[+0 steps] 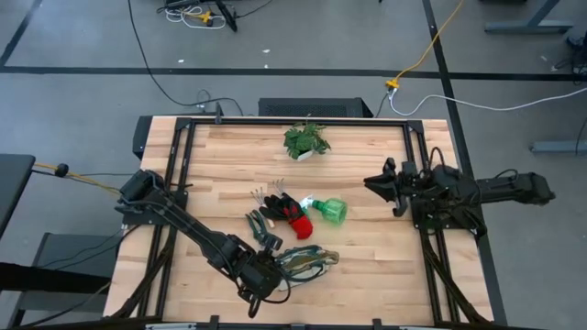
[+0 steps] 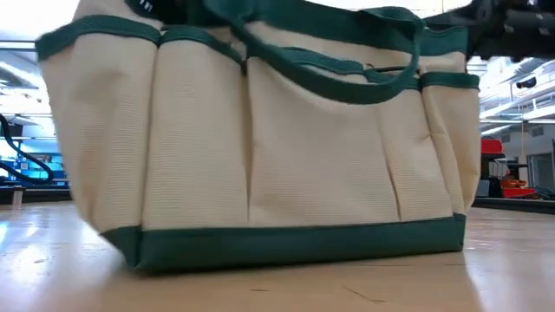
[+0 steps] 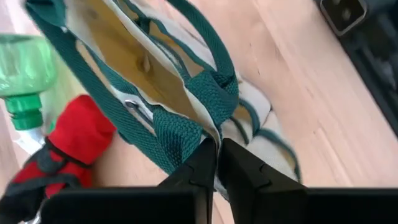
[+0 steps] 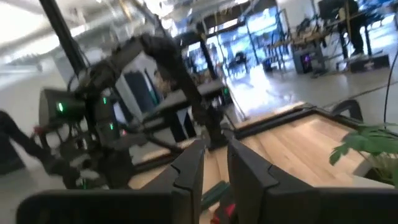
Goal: Pick & Place Garden tools in Gardening bag
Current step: Prepare the gray gardening bag
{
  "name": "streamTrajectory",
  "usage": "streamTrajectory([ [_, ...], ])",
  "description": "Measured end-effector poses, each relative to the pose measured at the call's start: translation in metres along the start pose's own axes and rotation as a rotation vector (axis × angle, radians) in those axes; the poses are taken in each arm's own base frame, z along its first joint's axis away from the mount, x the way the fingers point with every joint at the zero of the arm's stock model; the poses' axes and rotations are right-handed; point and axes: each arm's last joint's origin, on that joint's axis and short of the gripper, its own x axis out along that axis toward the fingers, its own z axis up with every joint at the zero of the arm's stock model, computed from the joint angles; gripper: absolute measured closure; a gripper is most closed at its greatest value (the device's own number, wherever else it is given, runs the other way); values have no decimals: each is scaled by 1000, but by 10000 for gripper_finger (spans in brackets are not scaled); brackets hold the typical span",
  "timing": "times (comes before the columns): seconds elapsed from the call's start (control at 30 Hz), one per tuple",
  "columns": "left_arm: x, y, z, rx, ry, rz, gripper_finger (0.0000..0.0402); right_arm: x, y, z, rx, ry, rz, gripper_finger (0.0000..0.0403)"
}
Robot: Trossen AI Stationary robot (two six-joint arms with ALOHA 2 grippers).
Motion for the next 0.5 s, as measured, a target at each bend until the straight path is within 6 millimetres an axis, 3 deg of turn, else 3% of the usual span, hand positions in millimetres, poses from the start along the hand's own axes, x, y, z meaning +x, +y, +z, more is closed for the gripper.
streamTrajectory([
  [0.17, -9, 2, 10, -12, -40, -6, 361, 29, 14, 11, -25, 166, 9, 328],
  [0.5, -10, 2, 9, -12, -35, -10, 360, 93, 51, 28, -111, 485, 23, 328],
])
